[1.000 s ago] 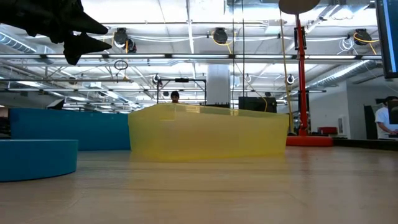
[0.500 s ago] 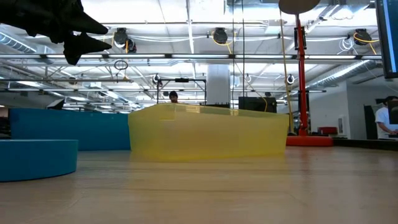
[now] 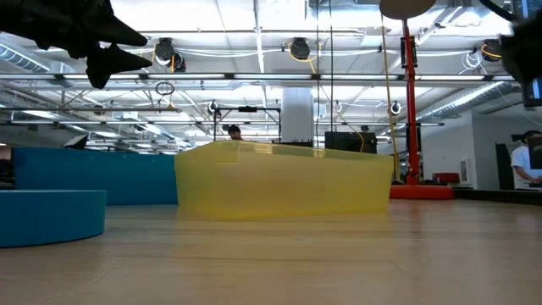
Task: Pick and place Stapler, Stapler remover, tape
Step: Put the violet staple remover into the yellow bin
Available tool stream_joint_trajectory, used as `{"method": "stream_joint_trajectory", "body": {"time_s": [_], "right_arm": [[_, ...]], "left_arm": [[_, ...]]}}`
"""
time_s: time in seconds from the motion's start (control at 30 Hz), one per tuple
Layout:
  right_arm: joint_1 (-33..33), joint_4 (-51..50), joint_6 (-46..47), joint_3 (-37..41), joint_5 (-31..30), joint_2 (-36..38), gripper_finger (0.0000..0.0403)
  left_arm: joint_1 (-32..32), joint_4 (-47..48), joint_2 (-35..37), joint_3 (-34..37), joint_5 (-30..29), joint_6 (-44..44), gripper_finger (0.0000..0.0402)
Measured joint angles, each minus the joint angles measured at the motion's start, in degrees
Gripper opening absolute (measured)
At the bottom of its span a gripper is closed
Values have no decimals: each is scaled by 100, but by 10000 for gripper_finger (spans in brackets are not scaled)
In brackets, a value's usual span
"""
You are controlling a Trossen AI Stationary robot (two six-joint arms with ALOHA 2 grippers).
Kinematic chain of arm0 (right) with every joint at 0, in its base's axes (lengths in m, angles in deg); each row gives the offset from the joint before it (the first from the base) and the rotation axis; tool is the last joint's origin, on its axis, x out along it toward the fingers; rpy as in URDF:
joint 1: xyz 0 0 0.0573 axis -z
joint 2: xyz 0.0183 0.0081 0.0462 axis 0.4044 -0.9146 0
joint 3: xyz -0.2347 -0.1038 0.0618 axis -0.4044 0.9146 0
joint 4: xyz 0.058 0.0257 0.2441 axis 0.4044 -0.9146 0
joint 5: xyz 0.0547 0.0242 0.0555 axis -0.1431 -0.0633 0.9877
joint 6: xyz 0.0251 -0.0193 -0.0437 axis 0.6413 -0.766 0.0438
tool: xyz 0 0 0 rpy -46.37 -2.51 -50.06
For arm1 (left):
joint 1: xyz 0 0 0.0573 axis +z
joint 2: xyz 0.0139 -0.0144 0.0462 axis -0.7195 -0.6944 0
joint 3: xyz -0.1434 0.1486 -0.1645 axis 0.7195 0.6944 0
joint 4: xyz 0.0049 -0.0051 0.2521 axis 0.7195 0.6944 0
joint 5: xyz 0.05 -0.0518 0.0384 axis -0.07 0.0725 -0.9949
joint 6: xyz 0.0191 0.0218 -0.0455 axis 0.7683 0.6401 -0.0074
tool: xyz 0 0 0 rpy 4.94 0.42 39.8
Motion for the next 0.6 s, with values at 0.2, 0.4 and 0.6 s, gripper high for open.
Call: {"method": "stream_joint_trajectory", "body": {"time_s": [0.2,0.4,0.6], "right_arm": [[859,910,-1074,-80,-580,235,1],[2004,1652,-2558,-231,-510,-328,0],[3070,1667,-4449,-1171,-87,-1442,0]], "left_arm": [[0,-34,1,0,0,-51,209],[0,-37,1,0,0,-51,209],[-1,-37,-1,0,0,-49,209]]}}
